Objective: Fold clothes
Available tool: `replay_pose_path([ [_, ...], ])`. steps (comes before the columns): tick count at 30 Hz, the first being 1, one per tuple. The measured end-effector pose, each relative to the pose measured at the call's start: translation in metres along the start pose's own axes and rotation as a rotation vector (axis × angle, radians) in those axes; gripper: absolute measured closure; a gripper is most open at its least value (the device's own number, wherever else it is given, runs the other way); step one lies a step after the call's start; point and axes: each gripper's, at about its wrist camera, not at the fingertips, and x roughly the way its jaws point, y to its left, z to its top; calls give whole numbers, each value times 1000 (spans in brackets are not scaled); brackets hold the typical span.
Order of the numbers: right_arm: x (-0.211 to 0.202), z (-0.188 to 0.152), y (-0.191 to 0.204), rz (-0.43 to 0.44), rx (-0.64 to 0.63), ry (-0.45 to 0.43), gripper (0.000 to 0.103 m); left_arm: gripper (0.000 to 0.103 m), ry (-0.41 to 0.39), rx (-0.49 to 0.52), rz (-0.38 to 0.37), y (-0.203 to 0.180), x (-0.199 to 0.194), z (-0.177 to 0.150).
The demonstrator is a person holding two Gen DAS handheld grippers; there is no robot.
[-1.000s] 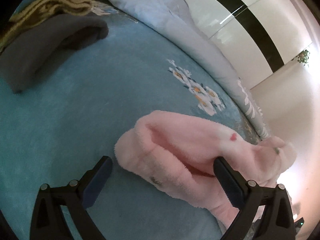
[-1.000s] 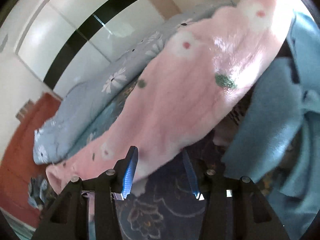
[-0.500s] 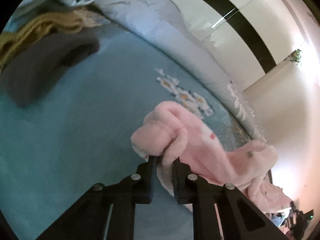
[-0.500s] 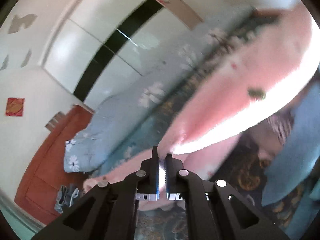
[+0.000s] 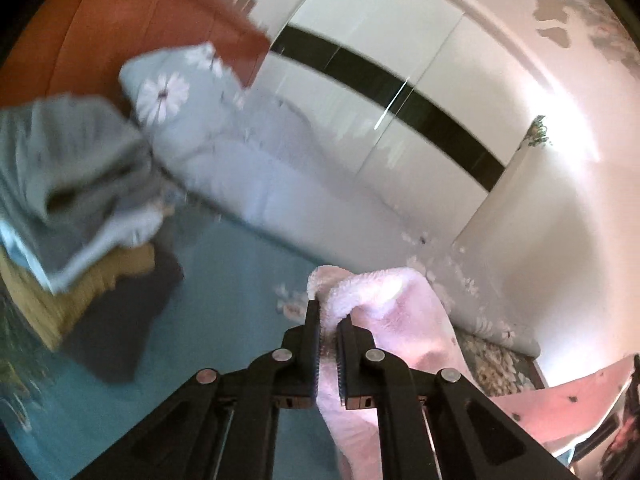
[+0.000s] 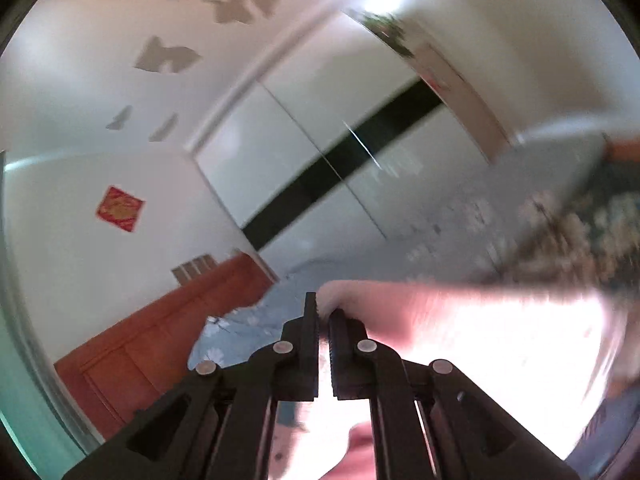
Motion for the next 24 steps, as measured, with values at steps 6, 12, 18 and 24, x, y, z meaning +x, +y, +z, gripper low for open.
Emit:
replay_pose_path([
  [6, 43, 27, -16, -101, -30, 18, 99, 95, 14, 113, 58, -10, 18, 21],
  [12, 128, 27, -99, -330, 92, 103, 99, 95, 160, 139, 153, -1, 97, 12],
  [18, 200, 34, -153, -550, 103, 159, 99, 95, 225, 132, 150, -2, 162, 13],
  [24, 272, -8, -194, -718, 25, 308, 99, 95, 345, 112, 212, 14, 222, -7],
])
